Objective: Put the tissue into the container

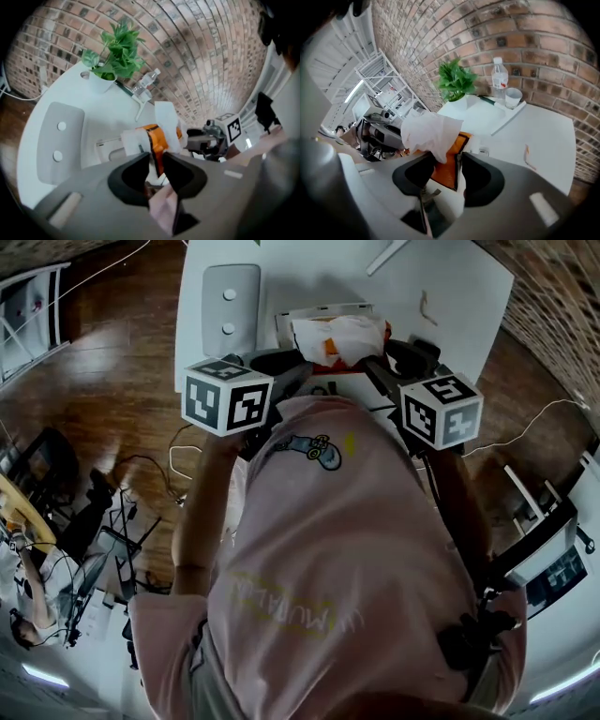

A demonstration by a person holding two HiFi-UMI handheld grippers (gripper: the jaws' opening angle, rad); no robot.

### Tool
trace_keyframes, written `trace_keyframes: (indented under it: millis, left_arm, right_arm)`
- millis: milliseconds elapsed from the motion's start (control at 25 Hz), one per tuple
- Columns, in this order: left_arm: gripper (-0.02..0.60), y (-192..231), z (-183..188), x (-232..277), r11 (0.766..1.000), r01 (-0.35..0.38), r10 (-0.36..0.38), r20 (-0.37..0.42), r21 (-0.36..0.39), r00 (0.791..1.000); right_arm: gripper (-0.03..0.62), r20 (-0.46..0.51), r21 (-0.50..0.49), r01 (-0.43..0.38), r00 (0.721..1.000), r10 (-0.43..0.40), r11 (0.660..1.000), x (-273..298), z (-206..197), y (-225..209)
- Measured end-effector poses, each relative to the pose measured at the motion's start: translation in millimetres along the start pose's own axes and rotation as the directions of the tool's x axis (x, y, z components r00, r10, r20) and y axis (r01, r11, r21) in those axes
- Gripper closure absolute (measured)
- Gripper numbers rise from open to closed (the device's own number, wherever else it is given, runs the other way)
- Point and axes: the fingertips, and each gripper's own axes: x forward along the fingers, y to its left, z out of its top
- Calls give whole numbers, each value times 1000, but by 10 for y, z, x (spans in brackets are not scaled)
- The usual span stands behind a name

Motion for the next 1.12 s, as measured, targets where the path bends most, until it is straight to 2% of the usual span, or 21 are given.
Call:
trace_keyframes:
  millis: [120, 240, 320, 400, 480, 560, 640, 720, 800, 880, 1000, 1080, 1120]
  left_arm:
    - [485, 342, -113, 341, 999, -19, 17, -65, -30, 998]
    - [485, 687, -361, 660, 993, -67, 49, -173, -96, 984]
    - [487, 817, -430, 718, 986, -59, 32, -169, -158, 985]
    - [481, 796, -382, 641, 982, 5, -24, -102, -187, 994]
    - [376, 672, -251, 483, 981, 100, -99, 15, -165, 995]
    - [376, 528, -135, 284, 966, 203, -181, 146, -161, 973]
    - [382, 464, -134, 106, 951, 257, -216, 226, -171, 950]
    - [384, 472, -172, -100, 961, 226, -178, 269, -160, 946]
    - [400, 422, -126, -420, 982, 151, -107, 323, -113, 940]
    - [402, 332, -38, -740, 994, 92, -62, 390, -58, 919]
    - [443, 256, 22, -1002, 999, 54, -47, 461, -2, 886]
    - [443, 240, 0, -1040, 999, 22, -40, 471, 43, 881]
    - [443, 226, -23, -1027, 998, -2, -28, 463, 63, 886]
  right_arm:
    - [405, -87, -9, 40, 995, -41, 999, 464, -221, -281]
    - [401, -191, -29, 62, 979, -67, 998, 830, -475, -475]
    - [395, -200, -42, 70, 977, -77, 997, 967, -509, -495]
    - [380, -183, -14, 36, 982, -38, 999, 984, -481, -451]
    - [254, -176, 30, -46, 983, 50, 999, 892, -481, -350]
    - [200, -163, 45, -103, 981, 109, 994, 727, -481, -250]
    - [187, -145, 49, -127, 980, 133, 991, 559, -503, -193]
    - [187, -107, 60, -138, 984, 144, 989, 383, -506, -149]
    - [189, -36, 56, -127, 991, 129, 990, 128, -445, -127]
    - [208, 43, 42, -79, 996, 77, 996, -167, -353, -216]
    - [225, 141, 42, -13, 990, 7, 999, -470, -250, -447]
    - [226, 188, 43, 1, 982, -9, 999, -543, -204, -521]
    - [226, 203, 40, 4, 979, -12, 999, -557, -187, -521]
